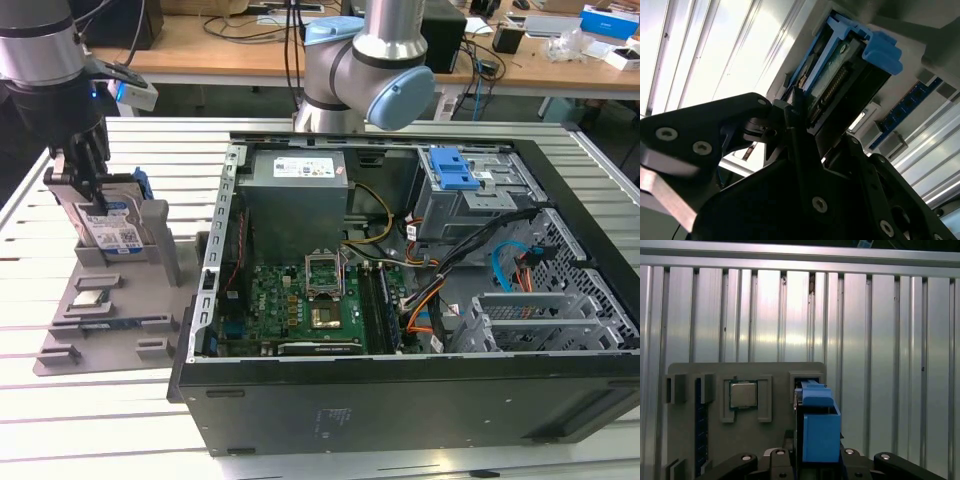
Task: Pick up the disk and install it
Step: 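Pick up the disk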
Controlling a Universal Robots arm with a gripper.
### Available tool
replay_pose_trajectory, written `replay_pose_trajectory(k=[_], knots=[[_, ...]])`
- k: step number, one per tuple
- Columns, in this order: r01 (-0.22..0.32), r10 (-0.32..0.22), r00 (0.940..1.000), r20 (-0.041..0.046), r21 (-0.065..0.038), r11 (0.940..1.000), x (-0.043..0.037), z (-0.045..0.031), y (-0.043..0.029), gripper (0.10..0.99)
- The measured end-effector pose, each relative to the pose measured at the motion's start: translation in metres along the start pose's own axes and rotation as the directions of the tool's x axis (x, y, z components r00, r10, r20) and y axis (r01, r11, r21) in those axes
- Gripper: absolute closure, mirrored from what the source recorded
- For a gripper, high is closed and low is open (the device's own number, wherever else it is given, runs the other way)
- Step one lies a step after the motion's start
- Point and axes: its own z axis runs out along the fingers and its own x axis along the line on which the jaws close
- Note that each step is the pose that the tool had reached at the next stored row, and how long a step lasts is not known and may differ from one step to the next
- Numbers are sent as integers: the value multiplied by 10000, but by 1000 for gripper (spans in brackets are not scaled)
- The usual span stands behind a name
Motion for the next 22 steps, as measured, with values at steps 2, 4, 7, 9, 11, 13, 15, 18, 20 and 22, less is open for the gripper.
replay_pose_trajectory(k=[2,4,7,9,11,13,15,18,20,22], knots=[[0,0,10000,0,1,10000,0,1,0,725],[0,0,10000,0,0,10000,0,2,0,725],[0,0,10000,0,1,10000,0,3,0,725],[0,0,10000,2,5,10000,0,-3,0,725],[1,-1,10000,0,1,10000,-1,-28,0,725],[1,-1,10000,0,2,10000,-5,-67,2,725],[0,0,10000,0,2,10000,-8,-95,3,725],[0,0,10000,0,2,10000,-13,-144,4,725],[0,0,10000,1,2,10000,-15,-170,5,725],[0,0,10000,0,1,10000,-17,-196,5,725]])
